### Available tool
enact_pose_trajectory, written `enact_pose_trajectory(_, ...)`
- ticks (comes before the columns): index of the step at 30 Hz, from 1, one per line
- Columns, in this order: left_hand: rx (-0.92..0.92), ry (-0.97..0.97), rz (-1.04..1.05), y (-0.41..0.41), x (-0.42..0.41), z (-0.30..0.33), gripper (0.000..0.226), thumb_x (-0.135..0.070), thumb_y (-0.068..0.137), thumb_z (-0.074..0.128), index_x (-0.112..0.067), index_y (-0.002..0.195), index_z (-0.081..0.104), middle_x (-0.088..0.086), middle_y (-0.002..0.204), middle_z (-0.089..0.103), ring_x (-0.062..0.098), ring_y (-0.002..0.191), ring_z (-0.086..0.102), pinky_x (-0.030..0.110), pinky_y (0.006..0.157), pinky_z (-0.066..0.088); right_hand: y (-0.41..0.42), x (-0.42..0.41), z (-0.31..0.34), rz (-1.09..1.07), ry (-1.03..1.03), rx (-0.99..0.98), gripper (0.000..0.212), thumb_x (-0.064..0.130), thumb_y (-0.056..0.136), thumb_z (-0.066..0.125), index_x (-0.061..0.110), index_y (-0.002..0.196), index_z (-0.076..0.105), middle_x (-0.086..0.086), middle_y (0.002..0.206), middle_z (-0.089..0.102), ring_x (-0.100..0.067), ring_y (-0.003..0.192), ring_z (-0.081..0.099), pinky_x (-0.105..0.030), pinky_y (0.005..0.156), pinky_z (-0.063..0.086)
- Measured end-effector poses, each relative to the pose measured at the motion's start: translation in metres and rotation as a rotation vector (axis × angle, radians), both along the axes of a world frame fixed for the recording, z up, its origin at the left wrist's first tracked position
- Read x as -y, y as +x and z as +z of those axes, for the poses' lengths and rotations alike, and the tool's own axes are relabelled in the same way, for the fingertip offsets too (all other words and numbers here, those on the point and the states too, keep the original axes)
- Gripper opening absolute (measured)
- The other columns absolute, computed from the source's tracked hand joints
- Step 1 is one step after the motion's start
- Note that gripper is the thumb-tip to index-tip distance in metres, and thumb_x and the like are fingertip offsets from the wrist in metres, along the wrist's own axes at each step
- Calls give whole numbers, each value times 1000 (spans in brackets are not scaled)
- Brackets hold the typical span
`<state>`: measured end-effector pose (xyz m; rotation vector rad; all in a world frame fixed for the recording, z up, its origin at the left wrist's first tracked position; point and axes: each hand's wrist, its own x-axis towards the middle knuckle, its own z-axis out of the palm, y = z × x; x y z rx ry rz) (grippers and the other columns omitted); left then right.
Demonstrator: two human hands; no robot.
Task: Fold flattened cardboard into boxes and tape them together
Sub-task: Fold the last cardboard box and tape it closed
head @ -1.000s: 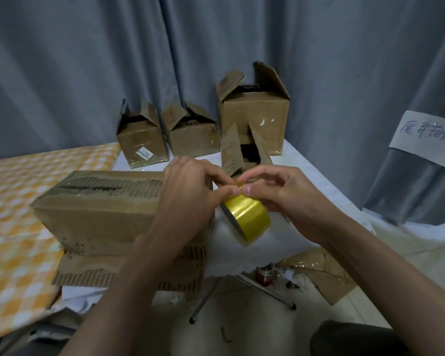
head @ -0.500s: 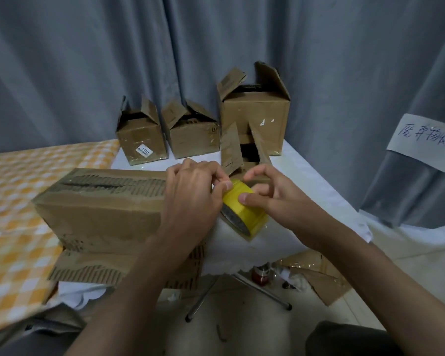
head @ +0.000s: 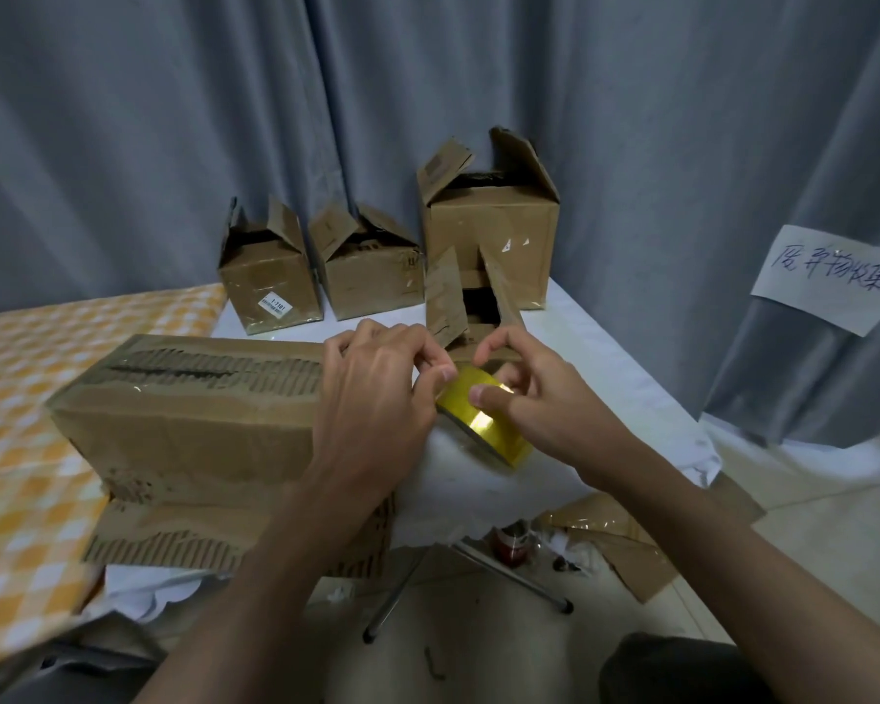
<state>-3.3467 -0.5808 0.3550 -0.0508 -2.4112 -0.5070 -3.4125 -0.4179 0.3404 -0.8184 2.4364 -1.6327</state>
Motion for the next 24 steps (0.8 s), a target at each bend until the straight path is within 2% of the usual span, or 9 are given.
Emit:
enact_pose_trajectory(2, -6, -1, -17, 1, -1, -1, 9, -23, 88, 67, -28, 83, 62, -16, 84, 61, 6, 88, 43, 27, 83, 20, 1, 1, 0, -42, 57, -75, 16, 20, 91, 67, 29, 98, 56, -1, 72, 53, -12, 64, 47, -32, 61, 41)
enact_pose_trajectory(5, 2, -3, -41, 1, 1, 2, 8, -25, 89, 66, -29, 83, 62, -15, 85, 61, 7, 90, 45, 28, 83, 23, 4, 3, 0, -64, 80, -147, 11, 22, 92, 65, 26, 94, 55, -2, 75, 55, -13, 68, 47, -33, 64, 40)
enact_pose_trajectory(8, 76, -11, -94, 2, 10, 12, 3, -31, 90, 66, -32, 89, 69, -16, 90, 66, 6, 91, 48, 34, 84, 35, 4, 3, 0, -61, 73, -135, 7, 26, 95, 62, 26, 94, 55, 3, 74, 55, -14, 72, 51, -36, 67, 43)
enact_pose_trajectory(11, 181, -33, -130, 7, 21, 22, 25, -39, 86, 70, -38, 112, 70, -15, 105, 71, 7, 99, 59, 33, 88, 48, 1, 2, 1, -78, 17, -90, 8, 29, 97, 62, 26, 92, 56, 9, 71, 53, -8, 67, 51, -27, 61, 41)
enact_pose_trajectory(14, 225, -25, -201, 15, 25, 26, 54, -48, 77, 72, -37, 129, 61, -13, 123, 67, 3, 110, 60, 18, 91, 45, -1, 2, 4, -93, -5, -61, 8, 30, 97, 62, 27, 92, 57, 8, 77, 56, -10, 72, 53, -30, 64, 46)
enact_pose_trajectory(17, 327, -3, -234, 20, 36, 30, 87, -69, 63, 62, -50, 144, 37, -18, 136, 57, 0, 121, 53, 26, 103, 44, -5, 2, 5, -127, 19, -69, 7, 30, 97, 61, 25, 93, 57, 8, 76, 56, -9, 72, 51, -28, 60, 40)
enact_pose_trajectory(19, 411, 4, -228, 23, 54, 34, 99, -80, 56, 62, -64, 144, 19, -25, 144, 47, 0, 128, 47, 32, 110, 37, -8, -2, 5, -144, 36, -40, 7, 30, 98, 59, 24, 94, 57, 10, 76, 54, -7, 71, 50, -25, 59, 36)
enact_pose_trajectory(22, 527, -162, -233, 28, 81, 36, 110, -93, 49, 61, -65, 144, 12, -36, 154, 19, -7, 144, 20, 37, 118, 23, -13, -8, 4, -146, 7, 16, 10, 31, 98, 61, 23, 92, 57, 14, 74, 50, -4, 72, 48, -23, 60, 34)
enact_pose_trajectory(24, 571, -260, -221, 28, 89, 30, 108, -92, 56, 58, -62, 147, 8, -36, 156, 9, -5, 147, 9, 41, 122, 19, -14, -9, 4, -141, -27, 78, 14, 35, 96, 63, 24, 90, 58, 11, 74, 50, -8, 75, 50, -26, 64, 37)
